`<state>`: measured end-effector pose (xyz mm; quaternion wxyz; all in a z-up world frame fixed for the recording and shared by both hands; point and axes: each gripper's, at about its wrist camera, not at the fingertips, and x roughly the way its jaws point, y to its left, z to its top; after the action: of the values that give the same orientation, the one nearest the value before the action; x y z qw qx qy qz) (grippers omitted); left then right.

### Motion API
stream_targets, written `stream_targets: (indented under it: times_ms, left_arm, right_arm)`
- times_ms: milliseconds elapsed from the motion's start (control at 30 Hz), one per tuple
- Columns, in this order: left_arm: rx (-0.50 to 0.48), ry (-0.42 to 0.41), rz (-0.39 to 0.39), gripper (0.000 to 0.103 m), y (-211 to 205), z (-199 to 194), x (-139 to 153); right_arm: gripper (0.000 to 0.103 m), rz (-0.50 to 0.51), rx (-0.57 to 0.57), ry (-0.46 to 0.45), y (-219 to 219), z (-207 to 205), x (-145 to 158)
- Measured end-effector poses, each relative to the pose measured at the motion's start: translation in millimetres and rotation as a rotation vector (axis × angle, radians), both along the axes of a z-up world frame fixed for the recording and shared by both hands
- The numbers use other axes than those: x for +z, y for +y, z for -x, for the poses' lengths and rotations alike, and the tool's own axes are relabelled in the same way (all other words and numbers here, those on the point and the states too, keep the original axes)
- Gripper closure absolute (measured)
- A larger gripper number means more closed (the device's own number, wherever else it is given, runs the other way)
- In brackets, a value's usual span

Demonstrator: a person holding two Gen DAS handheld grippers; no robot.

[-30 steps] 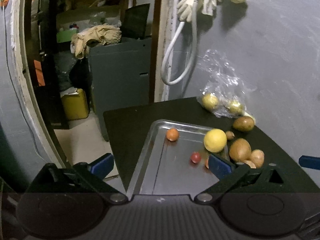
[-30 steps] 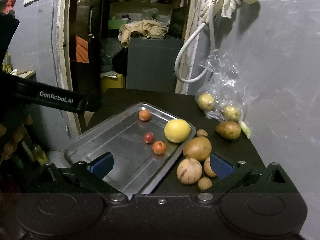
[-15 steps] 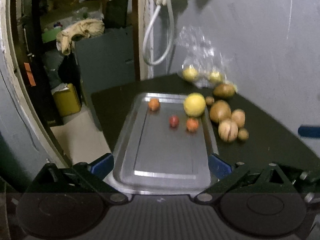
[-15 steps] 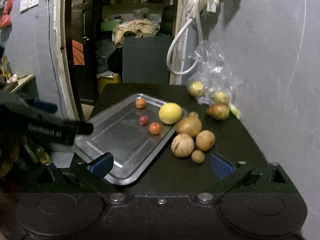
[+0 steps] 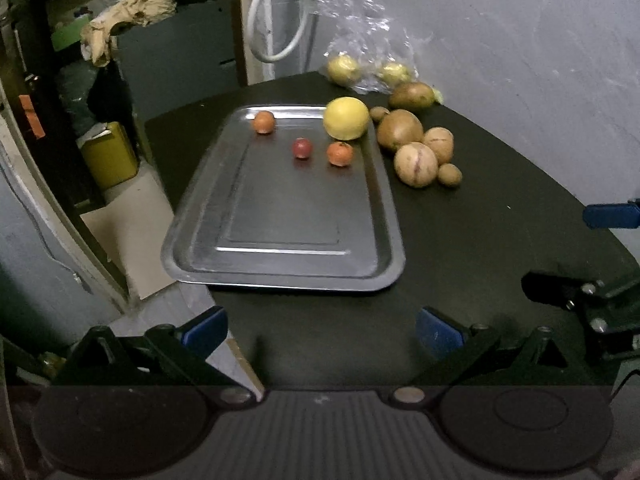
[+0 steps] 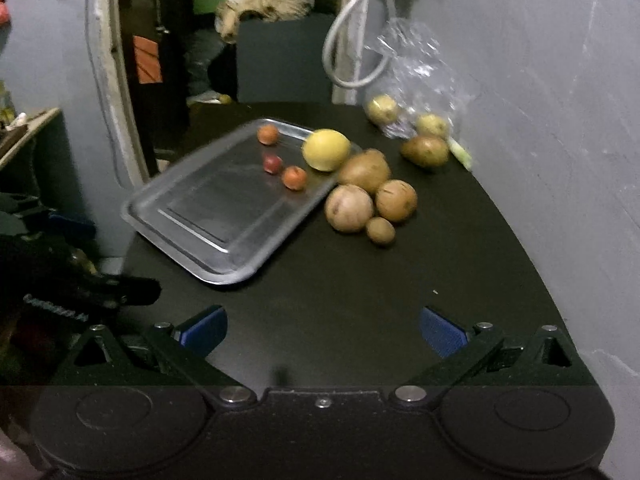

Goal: Organize fruits
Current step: 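Withdraw both tools from the tray toward the fruits beside it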

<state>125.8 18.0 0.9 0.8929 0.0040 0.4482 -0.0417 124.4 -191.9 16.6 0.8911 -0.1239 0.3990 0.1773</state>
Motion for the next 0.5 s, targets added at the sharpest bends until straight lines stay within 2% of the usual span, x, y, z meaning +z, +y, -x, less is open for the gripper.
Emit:
stream_targets:
  times_ms: [267,500]
  left_arm:
    - [-0.037,0.034,-0.008,0.001,-22,-5,-2]
    - [-0.011,0.035,-0.010,0.001,-34,-18,-1]
  right_arm:
    - [0.001,0.039,-0.054,0.059,-20,-14,-15]
    - [0.001,0.056,-0.075,0.073,-32,-29,-20]
